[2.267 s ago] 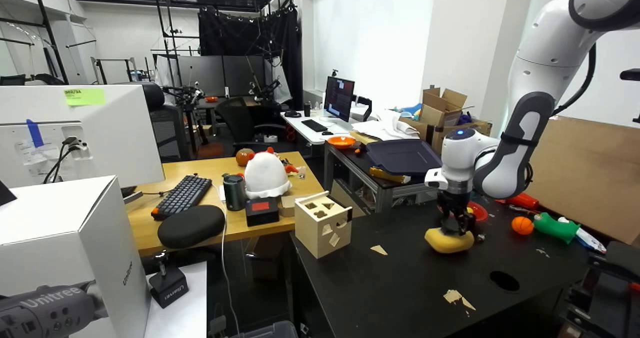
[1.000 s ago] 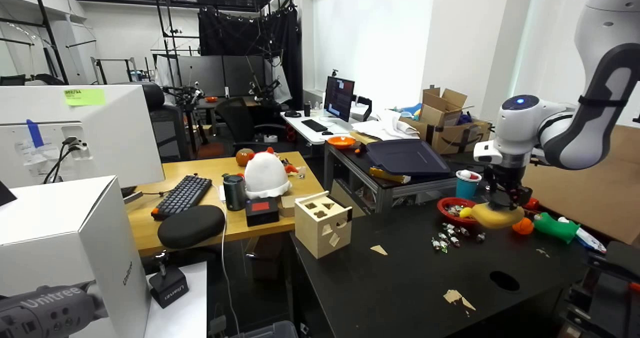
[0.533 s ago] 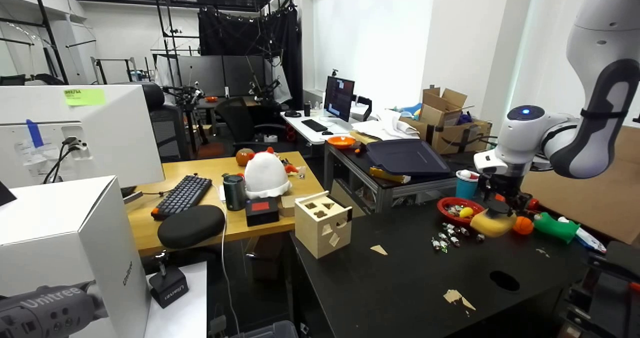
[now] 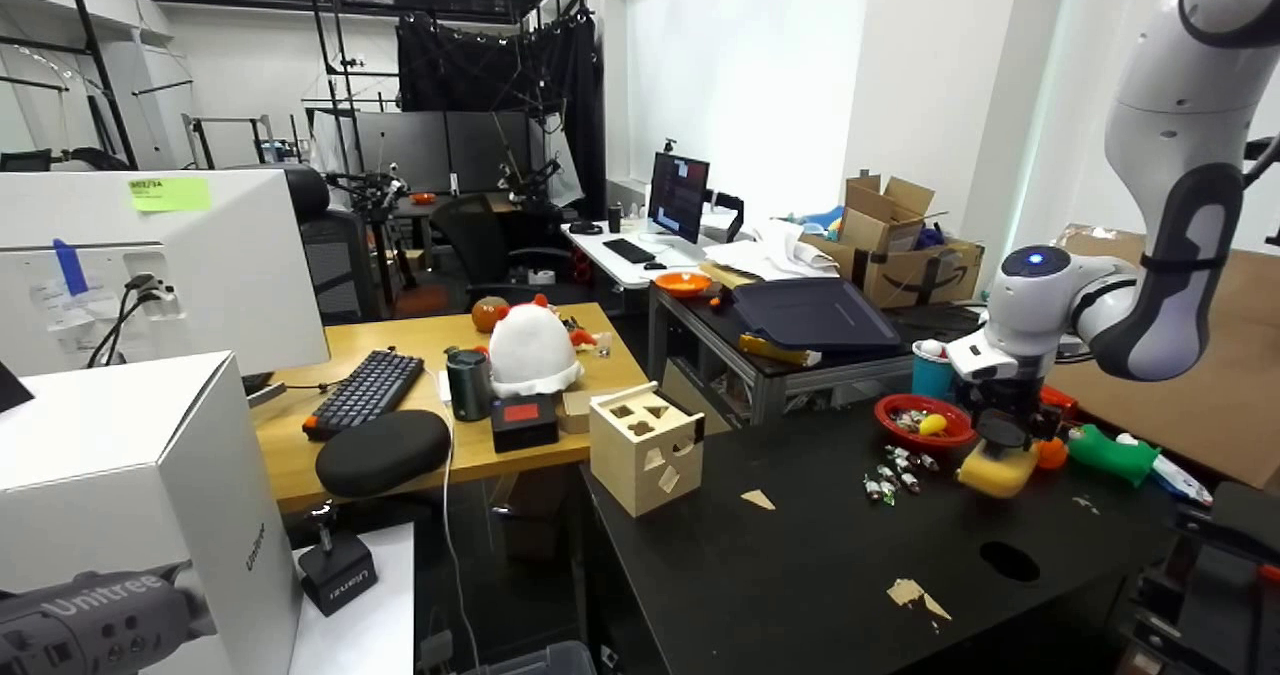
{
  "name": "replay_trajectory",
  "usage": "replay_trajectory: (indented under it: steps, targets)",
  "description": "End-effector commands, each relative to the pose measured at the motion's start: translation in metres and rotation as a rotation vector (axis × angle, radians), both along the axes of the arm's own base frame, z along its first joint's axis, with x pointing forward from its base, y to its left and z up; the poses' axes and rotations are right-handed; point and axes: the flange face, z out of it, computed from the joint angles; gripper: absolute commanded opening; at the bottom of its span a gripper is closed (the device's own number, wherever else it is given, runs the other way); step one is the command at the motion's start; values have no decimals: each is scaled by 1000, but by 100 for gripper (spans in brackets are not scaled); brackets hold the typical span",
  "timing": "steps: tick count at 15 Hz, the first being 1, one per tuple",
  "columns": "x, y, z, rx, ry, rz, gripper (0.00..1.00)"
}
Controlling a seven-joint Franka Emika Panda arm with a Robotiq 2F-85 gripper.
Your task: Put the sweets together using the sponge brush
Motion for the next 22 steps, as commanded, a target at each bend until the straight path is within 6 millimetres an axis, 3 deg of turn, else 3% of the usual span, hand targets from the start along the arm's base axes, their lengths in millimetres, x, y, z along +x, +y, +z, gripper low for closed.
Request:
replay_trajectory:
  steps: [1, 5, 9, 16, 22]
  targets:
    - [-12, -26, -10, -14, 38, 15, 52]
    - [-24, -44, -21, 18, 41, 6, 52]
    - [-18, -41, -32, 67, 45, 73, 52]
    - [28, -4, -32, 120, 12, 288, 52]
    - [51, 24, -31, 155, -13, 406, 52]
